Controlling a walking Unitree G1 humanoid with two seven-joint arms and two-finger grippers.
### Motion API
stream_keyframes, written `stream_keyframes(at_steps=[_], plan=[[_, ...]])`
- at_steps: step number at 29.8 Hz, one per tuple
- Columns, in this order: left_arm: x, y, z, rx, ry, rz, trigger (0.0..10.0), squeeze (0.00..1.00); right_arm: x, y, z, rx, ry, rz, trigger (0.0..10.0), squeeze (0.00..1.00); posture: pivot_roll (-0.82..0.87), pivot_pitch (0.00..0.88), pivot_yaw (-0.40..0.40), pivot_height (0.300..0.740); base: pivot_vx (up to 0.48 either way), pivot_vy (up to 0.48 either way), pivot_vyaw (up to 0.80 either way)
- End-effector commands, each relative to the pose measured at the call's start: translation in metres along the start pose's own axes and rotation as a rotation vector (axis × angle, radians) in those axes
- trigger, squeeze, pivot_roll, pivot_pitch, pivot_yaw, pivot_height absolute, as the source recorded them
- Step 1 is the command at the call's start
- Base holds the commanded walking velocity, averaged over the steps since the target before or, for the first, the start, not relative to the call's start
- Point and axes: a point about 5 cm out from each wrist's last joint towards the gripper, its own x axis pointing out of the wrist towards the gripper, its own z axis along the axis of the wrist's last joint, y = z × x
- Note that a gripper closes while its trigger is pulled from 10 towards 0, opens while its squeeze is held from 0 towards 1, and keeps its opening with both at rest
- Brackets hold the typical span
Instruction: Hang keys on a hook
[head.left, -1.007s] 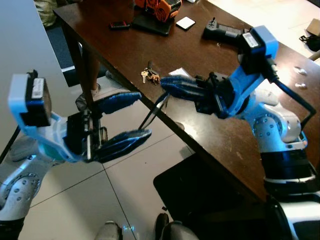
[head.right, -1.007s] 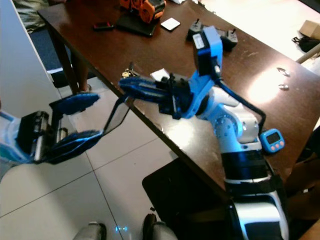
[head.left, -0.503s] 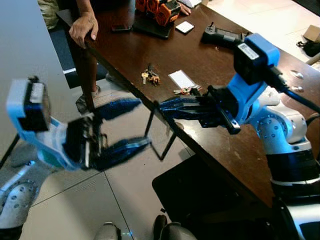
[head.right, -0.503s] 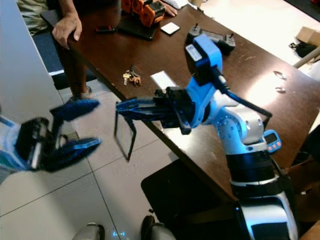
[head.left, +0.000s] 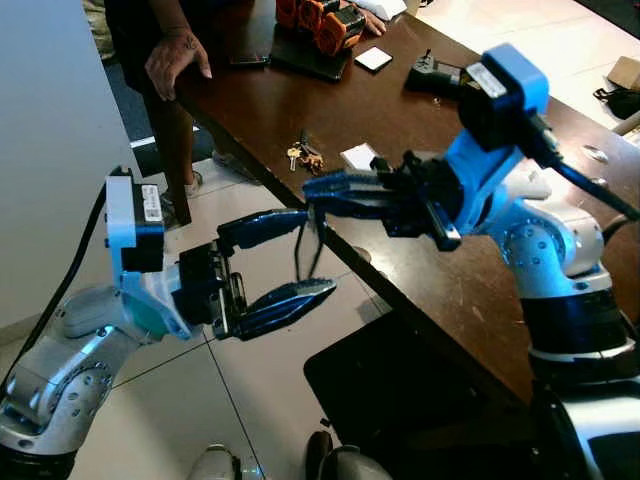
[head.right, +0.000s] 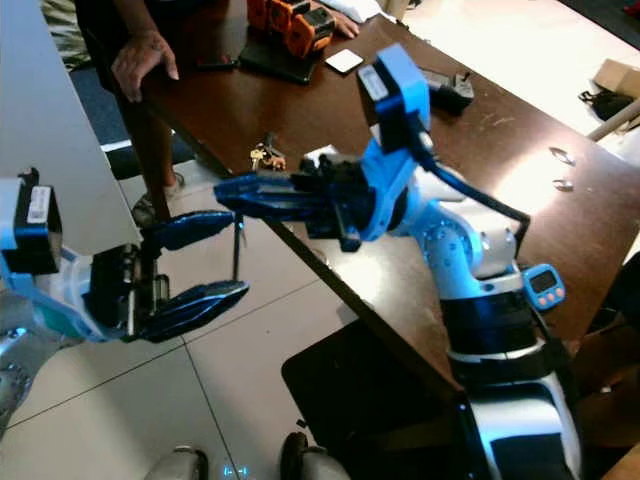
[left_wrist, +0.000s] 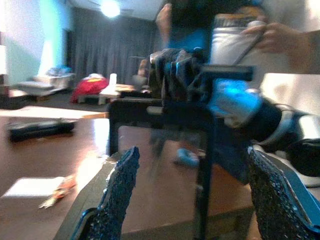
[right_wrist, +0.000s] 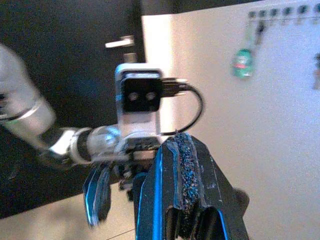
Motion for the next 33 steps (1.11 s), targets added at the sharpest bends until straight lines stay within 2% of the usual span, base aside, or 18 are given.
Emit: stream_keyframes(at_steps=[1,3,6,9,12,13,18,19,20,21,28,33], plan=[[0.004,0.001,-0.005,0.031,0.025,0.035,10.0,0.0,0.0,-0.005,0.004,-0.044,-0.002,-0.061,0.0,0.0,0.19,0.105,-0.071,0.74,0.0,0.0,0.0],[0.004,0.001,-0.005,0.031,0.025,0.035,10.0,0.0,0.0,-0.005,0.004,-0.044,-0.002,-0.061,0.0,0.0,0.19,0.105,-0.071,0.74,0.0,0.0,0.0],[0.009,0.005,-0.008,0.072,0.034,0.112,10.0,0.0,0.006,-0.012,0.005,-0.066,-0.018,-0.133,0.0,0.0,0.2,0.105,-0.072,0.74,0.0,0.0,0.0],[0.012,0.008,-0.008,0.093,0.038,0.148,10.0,0.0,0.007,-0.013,0.005,-0.075,-0.017,-0.15,0.0,0.0,0.2,0.106,-0.072,0.74,0.0,0.0,0.0],[0.015,0.014,-0.006,0.163,0.06,0.214,10.0,0.0,0.008,-0.014,0.004,-0.084,-0.007,-0.167,0.0,0.0,0.19,0.109,-0.073,0.74,0.0,0.0,0.0],[0.015,0.014,-0.006,0.163,0.06,0.214,10.0,0.0,0.008,-0.014,0.004,-0.084,-0.007,-0.167,0.0,0.0,0.19,0.109,-0.073,0.74,0.0,0.0,0.0],[0.017,0.03,-0.001,0.24,0.049,0.362,10.0,0.0,0.008,-0.014,0.002,-0.081,-0.008,-0.172,0.0,0.0,0.19,0.111,-0.073,0.74,0.0,0.0,0.0],[0.016,0.033,0.0,0.247,0.037,0.392,5.0,0.0,0.009,-0.014,0.002,-0.08,-0.008,-0.17,0.0,0.0,0.19,0.111,-0.073,0.74,0.0,0.0,0.0],[0.016,0.033,0.0,0.247,0.037,0.392,5.0,0.0,0.009,-0.014,0.002,-0.08,-0.008,-0.17,0.0,0.0,0.19,0.111,-0.073,0.74,0.0,0.0,0.0],[0.016,0.035,0.001,0.248,0.029,0.408,0.0,0.0,0.009,-0.014,0.001,-0.079,-0.008,-0.168,0.0,0.0,0.19,0.111,-0.073,0.74,0.0,0.0,0.0],[0.014,0.032,0.003,0.26,0.014,0.392,0.0,0.0,0.009,-0.014,-0.001,-0.079,-0.007,-0.173,0.0,0.0,0.2,0.114,-0.072,0.74,0.0,0.0,0.0],[0.013,0.029,-0.002,0.269,0.042,0.376,0.0,0.0,0.009,-0.016,-0.003,-0.081,-0.004,-0.198,0.0,0.0,0.19,0.117,-0.071,0.74,0.0,0.0,0.0]])
